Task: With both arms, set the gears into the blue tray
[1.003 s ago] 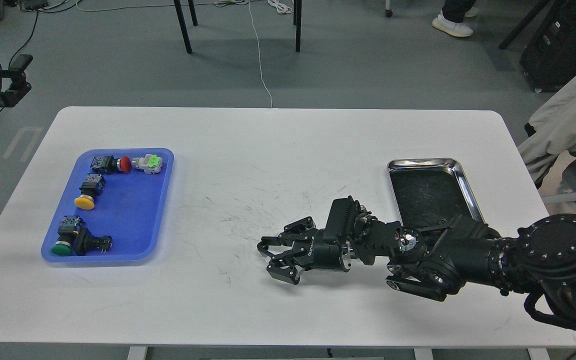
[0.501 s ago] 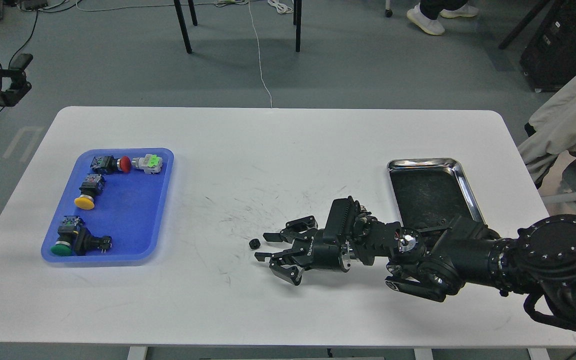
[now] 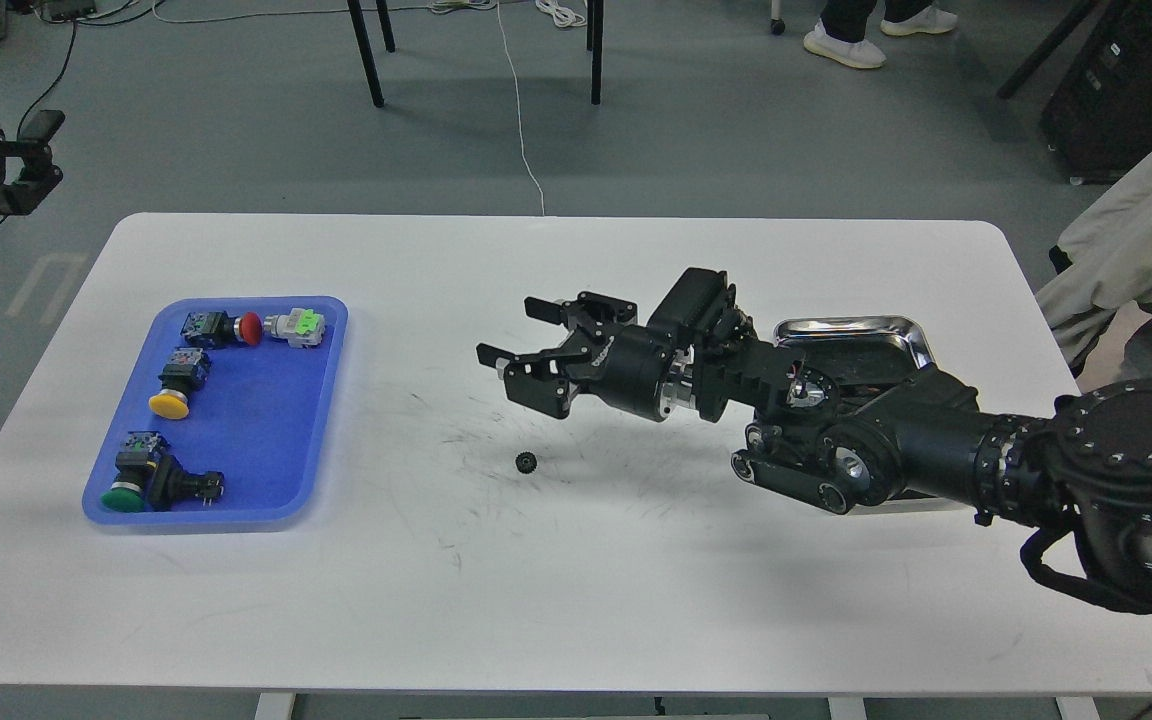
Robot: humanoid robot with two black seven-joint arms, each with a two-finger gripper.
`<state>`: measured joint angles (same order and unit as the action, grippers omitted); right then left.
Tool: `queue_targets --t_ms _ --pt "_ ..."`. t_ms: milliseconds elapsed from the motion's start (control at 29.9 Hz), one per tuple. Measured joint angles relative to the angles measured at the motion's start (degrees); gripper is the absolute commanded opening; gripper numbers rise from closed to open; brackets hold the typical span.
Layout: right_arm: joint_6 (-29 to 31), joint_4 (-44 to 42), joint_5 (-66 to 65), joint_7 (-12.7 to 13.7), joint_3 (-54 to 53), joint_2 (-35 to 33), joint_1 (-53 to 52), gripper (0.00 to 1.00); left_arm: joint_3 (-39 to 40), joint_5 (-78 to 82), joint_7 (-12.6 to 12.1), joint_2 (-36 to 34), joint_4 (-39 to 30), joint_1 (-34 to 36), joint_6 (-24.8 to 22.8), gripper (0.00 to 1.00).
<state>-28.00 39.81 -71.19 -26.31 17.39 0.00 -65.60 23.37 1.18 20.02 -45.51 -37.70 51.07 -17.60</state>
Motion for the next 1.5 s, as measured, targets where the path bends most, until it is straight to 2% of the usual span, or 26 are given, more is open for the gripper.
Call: queue_targets --t_ms 301,434,468,635,802,969,1103,1270,1404,1504 --pt "0.0 -2.2 15.2 0.0 -4.5 0.0 -4.8 0.84 -0.9 4.2 -0.9 1.7 -0.3 1.5 3.5 0.99" --pt "0.0 -1.9 17.8 0.1 -7.1 0.0 -5.1 0.87 -2.5 6.4 -1.4 4.9 -1.6 2.3 4.4 0.99" --pt "0.0 -1.8 18.0 0.1 -7.9 0.0 -5.0 0.87 -2.7 6.9 -1.4 5.5 -2.2 2.3 5.8 0.99" --pt "0.0 -1.6 18.8 0.7 -11.7 -2.2 -4.4 0.87 -2.4 8.3 -1.5 5.7 -7.1 1.7 19.2 0.98" --pt "0.0 -1.8 23.5 0.9 -13.6 -3.1 -4.3 0.88 0.2 3.6 -1.3 4.7 -13.2 -1.3 25.5 0.98" --pt "0.0 -1.8 26.5 0.9 -14.0 -4.5 -4.2 0.89 4.8 0.5 0.2 5.5 -14.0 -5.3 25.7 0.98" --pt "0.0 -1.8 26.9 0.9 -14.8 -5.5 -3.8 0.89 4.9 0.3 0.0 6.1 -14.8 -6.2 25.3 0.99" --pt "0.0 -1.7 27.1 0.9 -15.4 -7.1 -3.6 0.89 -4.7 1.6 -0.3 4.3 -16.7 -5.1 24.1 0.99" --pt "0.0 -1.6 27.1 0.9 -15.8 -8.6 -3.6 0.89 -11.6 3.9 -0.4 -1.1 -19.9 -1.5 18.9 0.99" --pt "0.0 -1.4 27.1 0.9 -15.9 -9.4 -3.6 0.90 -16.2 12.1 -0.5 -4.0 -23.0 1.8 15.9 0.99"
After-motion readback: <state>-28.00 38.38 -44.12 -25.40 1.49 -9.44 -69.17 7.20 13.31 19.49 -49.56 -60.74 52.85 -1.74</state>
